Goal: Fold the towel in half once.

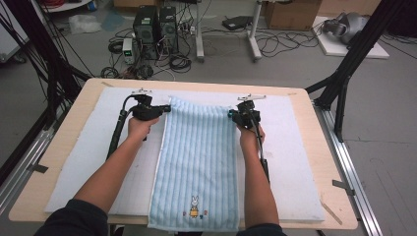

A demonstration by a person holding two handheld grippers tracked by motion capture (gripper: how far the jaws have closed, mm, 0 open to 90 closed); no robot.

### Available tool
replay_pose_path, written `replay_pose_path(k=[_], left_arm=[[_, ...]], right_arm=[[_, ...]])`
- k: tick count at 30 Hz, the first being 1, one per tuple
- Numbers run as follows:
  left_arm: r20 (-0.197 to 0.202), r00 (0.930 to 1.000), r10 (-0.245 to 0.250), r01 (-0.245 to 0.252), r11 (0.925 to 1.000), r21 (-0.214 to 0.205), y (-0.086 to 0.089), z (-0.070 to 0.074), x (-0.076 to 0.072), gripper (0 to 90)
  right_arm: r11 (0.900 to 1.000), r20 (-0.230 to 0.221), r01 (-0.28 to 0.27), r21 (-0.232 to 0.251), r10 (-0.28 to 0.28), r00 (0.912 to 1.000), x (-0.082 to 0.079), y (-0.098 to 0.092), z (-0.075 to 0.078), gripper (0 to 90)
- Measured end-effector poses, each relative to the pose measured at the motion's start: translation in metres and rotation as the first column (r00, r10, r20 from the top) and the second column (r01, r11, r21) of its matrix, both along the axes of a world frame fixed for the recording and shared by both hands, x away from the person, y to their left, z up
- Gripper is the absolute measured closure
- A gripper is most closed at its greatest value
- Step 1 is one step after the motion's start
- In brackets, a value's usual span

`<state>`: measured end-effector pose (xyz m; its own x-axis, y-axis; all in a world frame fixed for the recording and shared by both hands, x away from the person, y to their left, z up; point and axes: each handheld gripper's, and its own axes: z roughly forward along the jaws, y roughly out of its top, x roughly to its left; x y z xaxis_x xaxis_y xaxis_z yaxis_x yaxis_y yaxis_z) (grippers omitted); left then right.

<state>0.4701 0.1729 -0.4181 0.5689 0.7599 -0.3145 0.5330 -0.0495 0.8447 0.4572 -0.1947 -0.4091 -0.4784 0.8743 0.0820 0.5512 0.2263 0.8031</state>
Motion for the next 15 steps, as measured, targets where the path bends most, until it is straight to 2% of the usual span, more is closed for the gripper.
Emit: replay_pose_path(k=[2, 4, 7, 8, 9, 13, 15], left_arm=[[0.013, 0.9998, -0.014, 0.014, 0.9998, -0.015, 0.002, 0.001, -0.008, 86.7], [0.015, 0.9992, -0.038, 0.038, 0.9993, -0.003, 0.003, 0.000, -0.016, 86.7], [0.023, 0.9987, -0.045, 0.045, 0.9988, -0.016, 0.005, 0.000, -0.027, 86.7], [0.013, 0.9979, -0.063, 0.063, 0.9980, -0.003, 0.005, 0.001, -0.031, 86.6], [0.018, 0.9972, -0.073, 0.073, 0.9973, 0.009, 0.005, 0.002, -0.034, 86.6], [0.052, 0.9951, -0.085, 0.085, 0.9964, -0.004, 0.004, 0.005, -0.049, 86.6], [0.050, 0.9946, -0.091, 0.092, 0.9958, 0.000, 0.005, 0.006, -0.056, 86.5]], right_arm=[[0.9995, 0.017, -0.030, -0.005, 0.030, 0.9994, -0.008, -0.001, 0.004, 86.9], [0.9988, 0.024, -0.050, -0.001, 0.050, 0.9985, -0.017, -0.002, 0.006, 86.8], [0.9976, 0.016, -0.067, 0.014, 0.067, 0.9976, -0.030, -0.004, 0.005, 86.9], [0.9971, 0.014, -0.075, 0.017, 0.074, 0.9971, -0.033, -0.004, 0.005, 86.9], [0.9969, 0.007, -0.078, 0.015, 0.077, 0.9970, -0.038, -0.004, 0.004, 86.8], [0.9952, 0.010, -0.095, 0.024, 0.095, 0.9954, -0.052, -0.005, 0.005, 86.7], [0.9943, 0.006, -0.105, 0.019, 0.105, 0.9945, -0.060, -0.004, 0.005, 86.6]])
